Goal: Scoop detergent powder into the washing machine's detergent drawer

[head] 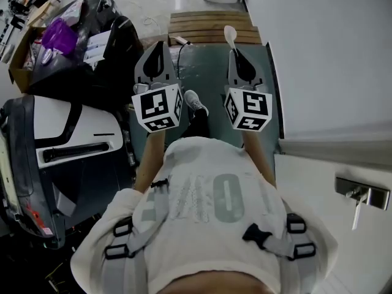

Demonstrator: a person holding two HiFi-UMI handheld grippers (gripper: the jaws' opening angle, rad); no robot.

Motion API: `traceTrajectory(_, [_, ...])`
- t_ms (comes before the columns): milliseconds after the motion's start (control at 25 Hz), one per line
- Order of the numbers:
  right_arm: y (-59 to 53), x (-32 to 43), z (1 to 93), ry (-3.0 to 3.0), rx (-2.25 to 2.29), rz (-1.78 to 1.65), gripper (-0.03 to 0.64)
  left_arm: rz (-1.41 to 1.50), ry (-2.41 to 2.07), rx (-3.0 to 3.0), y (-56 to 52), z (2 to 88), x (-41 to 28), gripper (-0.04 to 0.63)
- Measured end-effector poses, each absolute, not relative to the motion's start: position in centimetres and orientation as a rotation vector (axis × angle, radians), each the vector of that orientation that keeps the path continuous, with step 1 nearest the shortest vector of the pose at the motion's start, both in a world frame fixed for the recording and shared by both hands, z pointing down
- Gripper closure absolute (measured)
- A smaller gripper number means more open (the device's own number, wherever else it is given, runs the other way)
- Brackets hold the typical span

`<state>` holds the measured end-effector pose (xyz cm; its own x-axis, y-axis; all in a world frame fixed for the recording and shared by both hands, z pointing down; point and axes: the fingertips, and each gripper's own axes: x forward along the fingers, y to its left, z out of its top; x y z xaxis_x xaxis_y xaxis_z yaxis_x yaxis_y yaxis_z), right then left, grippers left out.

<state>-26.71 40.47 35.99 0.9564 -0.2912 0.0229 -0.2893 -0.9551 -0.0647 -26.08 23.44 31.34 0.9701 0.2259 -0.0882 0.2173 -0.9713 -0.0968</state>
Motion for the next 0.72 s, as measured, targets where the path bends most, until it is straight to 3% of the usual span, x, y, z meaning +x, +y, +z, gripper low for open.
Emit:
traceTrajectory(360, [38.2,-13.1,35.6,0.501,-3.051,-0.091,0.611,0.123,-0.268,-3.048,20.5,31.2,-13.5,0.575])
traceTrajectory(720, [28.4,2.4,33.5,0.906,-3.051,-0.074,0.611,0.114,0.037,-3.109,12.1,31.0,-0.4,0.575])
